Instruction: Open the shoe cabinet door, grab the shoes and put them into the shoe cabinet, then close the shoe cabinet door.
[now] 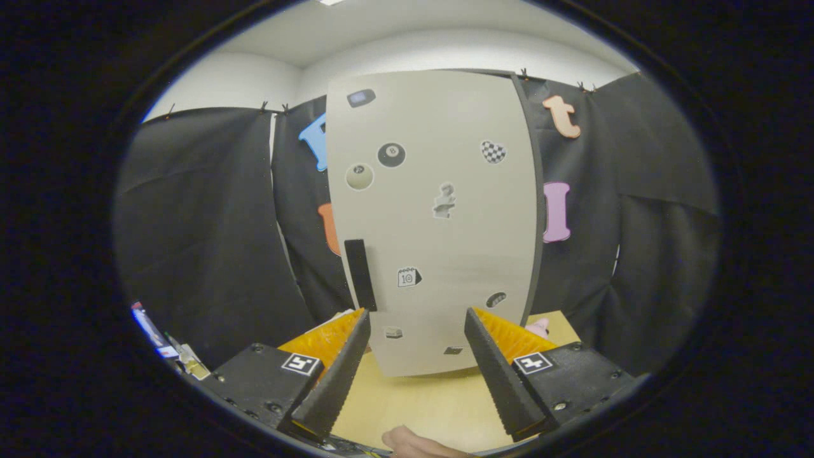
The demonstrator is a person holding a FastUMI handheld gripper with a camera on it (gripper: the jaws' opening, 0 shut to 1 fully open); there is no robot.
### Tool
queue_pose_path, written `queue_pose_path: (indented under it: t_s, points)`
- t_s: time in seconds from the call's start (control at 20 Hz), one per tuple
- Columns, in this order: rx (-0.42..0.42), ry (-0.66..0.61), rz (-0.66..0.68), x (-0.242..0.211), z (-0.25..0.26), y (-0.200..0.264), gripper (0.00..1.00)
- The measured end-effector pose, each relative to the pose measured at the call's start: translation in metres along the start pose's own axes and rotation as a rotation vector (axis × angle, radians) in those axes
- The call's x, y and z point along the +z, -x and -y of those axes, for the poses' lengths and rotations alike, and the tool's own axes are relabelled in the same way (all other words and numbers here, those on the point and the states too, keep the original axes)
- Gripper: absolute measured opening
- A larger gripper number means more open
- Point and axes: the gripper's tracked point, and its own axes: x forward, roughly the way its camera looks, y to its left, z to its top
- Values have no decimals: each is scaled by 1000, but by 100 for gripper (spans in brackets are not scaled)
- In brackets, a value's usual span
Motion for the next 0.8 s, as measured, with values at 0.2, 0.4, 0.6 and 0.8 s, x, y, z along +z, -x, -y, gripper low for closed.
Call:
queue_pose_path:
  t_s: [0.2,0.4,0.6,0.8]
  points:
    - [-2,-10,42,14,6,63,96]
    - [-55,23,75,20,11,115,96]
    - [-153,53,110,25,18,150,96]
    - [-129,66,99,33,3,171,96]
